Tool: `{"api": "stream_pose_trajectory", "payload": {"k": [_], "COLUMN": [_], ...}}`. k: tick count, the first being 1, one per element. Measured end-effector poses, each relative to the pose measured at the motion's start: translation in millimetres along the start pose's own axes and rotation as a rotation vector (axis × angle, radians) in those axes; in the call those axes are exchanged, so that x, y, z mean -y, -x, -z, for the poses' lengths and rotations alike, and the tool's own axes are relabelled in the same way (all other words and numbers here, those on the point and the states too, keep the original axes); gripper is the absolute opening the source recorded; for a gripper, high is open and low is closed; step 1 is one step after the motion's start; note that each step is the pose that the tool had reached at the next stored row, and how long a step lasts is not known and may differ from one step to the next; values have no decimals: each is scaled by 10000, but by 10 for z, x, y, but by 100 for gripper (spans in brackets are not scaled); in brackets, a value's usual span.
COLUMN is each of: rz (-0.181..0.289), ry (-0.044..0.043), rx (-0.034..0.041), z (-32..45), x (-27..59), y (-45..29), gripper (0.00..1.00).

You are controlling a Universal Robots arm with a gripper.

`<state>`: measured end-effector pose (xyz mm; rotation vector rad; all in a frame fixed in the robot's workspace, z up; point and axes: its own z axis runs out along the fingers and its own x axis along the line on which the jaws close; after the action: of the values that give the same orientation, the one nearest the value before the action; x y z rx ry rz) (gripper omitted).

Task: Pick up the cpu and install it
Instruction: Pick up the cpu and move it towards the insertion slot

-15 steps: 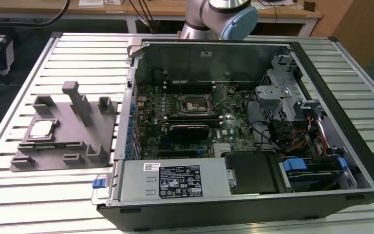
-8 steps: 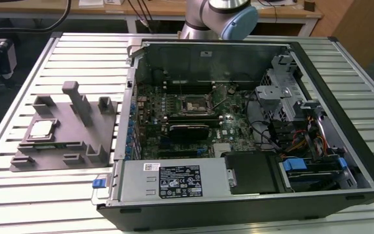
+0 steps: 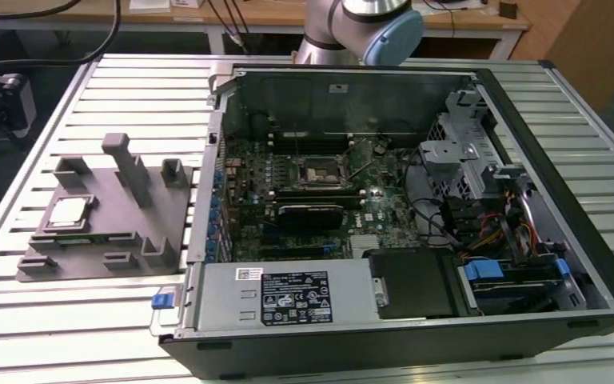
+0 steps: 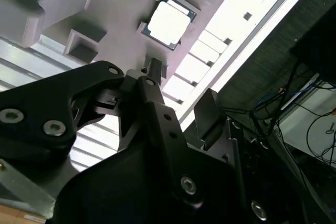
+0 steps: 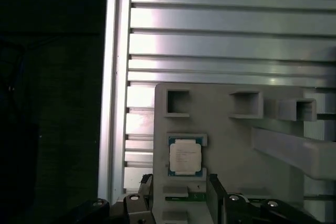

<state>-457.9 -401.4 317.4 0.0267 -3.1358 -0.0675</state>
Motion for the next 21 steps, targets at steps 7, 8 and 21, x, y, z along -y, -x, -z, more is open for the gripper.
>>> {"api": "stream_pose_trajectory", "payload": {"k": [7, 8, 21], "rz": [-1, 6, 60], "ry": [0, -1, -6], "rx": [0, 0, -2], "z": [-126, -144, -380], "x": [9, 10, 24], "y": [0, 0, 21], "gripper": [60, 60, 60]}}
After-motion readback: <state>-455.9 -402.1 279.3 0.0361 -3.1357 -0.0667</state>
